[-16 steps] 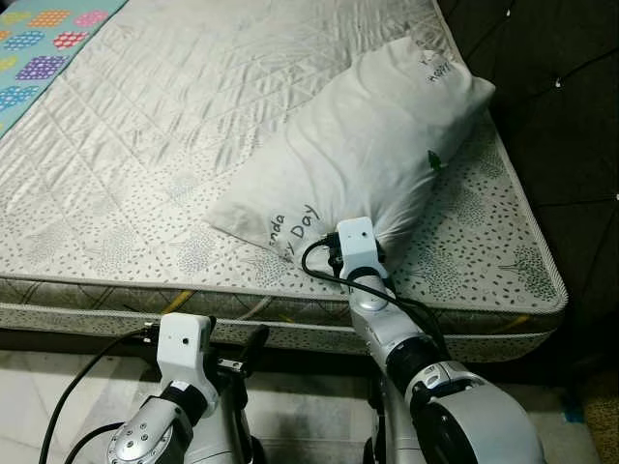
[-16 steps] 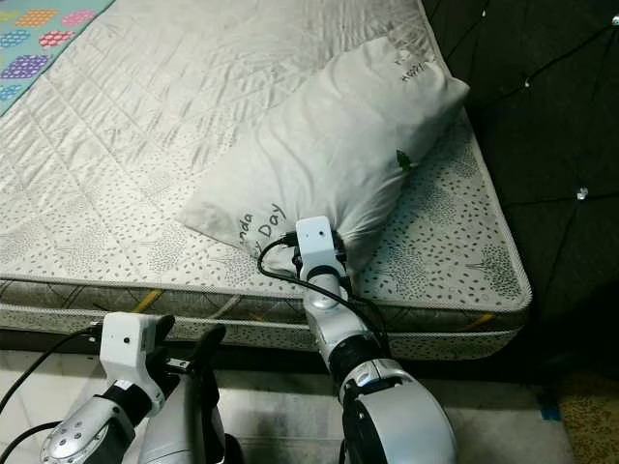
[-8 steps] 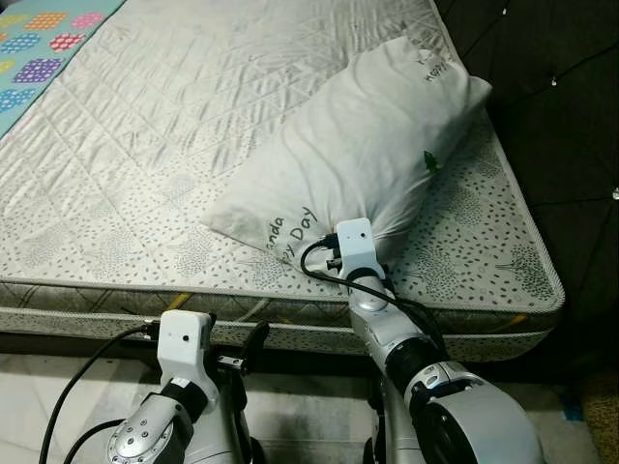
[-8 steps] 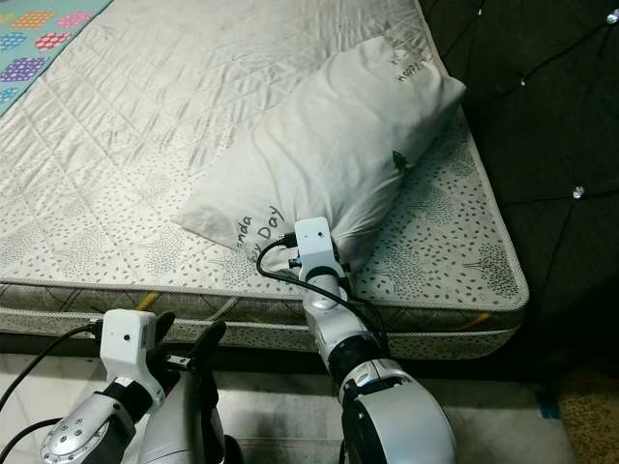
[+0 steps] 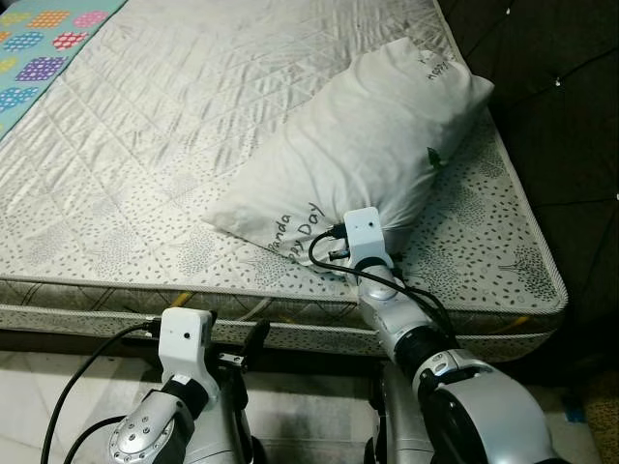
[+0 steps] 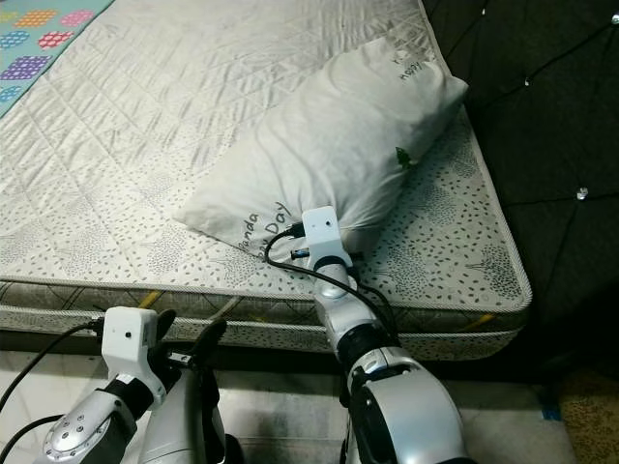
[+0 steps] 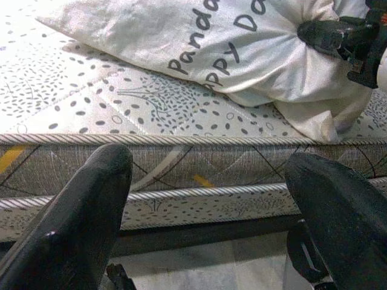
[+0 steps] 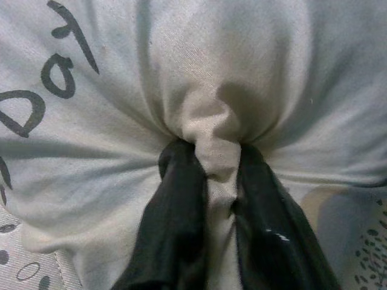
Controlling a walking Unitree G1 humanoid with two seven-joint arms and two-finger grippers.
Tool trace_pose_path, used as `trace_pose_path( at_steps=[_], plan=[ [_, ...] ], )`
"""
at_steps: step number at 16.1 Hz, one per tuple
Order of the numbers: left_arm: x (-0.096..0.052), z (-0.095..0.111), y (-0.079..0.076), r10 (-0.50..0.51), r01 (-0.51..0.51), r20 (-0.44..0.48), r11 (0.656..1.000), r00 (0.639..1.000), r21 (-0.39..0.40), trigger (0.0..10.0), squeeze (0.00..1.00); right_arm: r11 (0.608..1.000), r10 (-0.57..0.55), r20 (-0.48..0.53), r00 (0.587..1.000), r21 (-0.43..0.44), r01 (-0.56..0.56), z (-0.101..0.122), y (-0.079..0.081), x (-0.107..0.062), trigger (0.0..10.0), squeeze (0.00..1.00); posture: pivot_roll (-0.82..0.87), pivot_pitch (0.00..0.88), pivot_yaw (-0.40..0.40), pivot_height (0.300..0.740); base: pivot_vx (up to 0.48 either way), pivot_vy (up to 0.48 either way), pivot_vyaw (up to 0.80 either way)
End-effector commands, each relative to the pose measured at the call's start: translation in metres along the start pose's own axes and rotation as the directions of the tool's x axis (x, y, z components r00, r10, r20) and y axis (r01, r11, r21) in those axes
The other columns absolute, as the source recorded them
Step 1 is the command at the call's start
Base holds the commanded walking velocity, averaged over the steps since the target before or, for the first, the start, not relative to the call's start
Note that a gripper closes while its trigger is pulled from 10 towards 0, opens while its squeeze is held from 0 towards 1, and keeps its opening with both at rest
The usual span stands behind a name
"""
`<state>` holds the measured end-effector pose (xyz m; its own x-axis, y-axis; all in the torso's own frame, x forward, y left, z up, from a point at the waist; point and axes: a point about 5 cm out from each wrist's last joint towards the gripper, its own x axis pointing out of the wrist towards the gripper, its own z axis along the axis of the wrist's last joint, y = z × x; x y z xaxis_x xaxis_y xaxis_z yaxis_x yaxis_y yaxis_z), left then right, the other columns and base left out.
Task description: Clean up the room
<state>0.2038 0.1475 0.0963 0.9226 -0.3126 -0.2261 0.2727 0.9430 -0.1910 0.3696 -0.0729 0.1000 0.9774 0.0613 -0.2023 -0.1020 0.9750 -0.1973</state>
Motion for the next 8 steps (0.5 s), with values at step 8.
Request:
trace_pose_path(
  at_steps=[8],
  plan=[
    [0.009, 0.002, 0.008, 0.038, -0.038, 0.023, 0.999, 0.999, 0.021, 10.0, 0.00, 0.995, -0.090, 0.106, 0.990, -0.030, 0.094, 0.043, -0.050, 0.015, 0.0, 0.00, 0.01, 0.110, 0.011, 0.562, 0.000, 0.000, 0.00]
  ],
)
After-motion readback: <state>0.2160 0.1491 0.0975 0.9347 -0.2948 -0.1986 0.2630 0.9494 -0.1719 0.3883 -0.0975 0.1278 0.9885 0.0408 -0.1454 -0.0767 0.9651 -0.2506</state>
